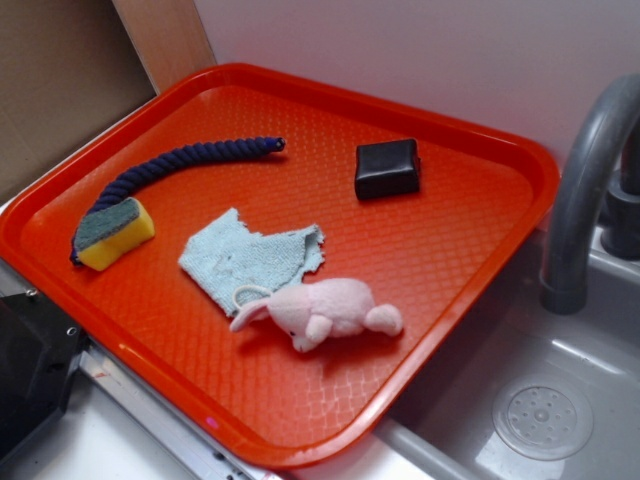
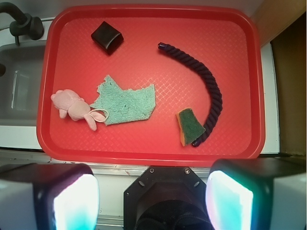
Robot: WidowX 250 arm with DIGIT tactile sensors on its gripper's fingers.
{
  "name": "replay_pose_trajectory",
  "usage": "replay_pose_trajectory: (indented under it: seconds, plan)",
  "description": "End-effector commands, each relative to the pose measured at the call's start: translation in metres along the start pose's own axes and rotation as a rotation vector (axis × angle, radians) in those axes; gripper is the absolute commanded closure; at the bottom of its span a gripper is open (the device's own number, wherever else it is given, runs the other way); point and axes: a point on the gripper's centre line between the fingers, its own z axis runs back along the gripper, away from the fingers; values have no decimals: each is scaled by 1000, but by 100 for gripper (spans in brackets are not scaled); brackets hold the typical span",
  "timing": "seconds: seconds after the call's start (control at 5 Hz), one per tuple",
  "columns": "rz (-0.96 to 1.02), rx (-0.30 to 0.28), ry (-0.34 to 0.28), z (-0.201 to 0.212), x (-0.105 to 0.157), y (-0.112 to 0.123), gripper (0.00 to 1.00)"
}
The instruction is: Grab the pink bunny.
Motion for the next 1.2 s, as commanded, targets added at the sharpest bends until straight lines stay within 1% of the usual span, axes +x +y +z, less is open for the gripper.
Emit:
replay_pose_trajectory:
  seconds: [0.0, 0.2, 0.4, 0.6, 0.8, 1.0]
  plan:
    - [0, 0, 0, 0, 0, 0, 0]
    - [-247, -70, -64, -19, 22, -20, 0]
    - [-494, -124, -89, -38, 38, -42, 0]
    - [-742, -155, -78, -69, 41, -80, 0]
    - [-918, -159, -3, -93, 28, -113, 0]
    - [-918, -190, 36, -118, 25, -124, 0]
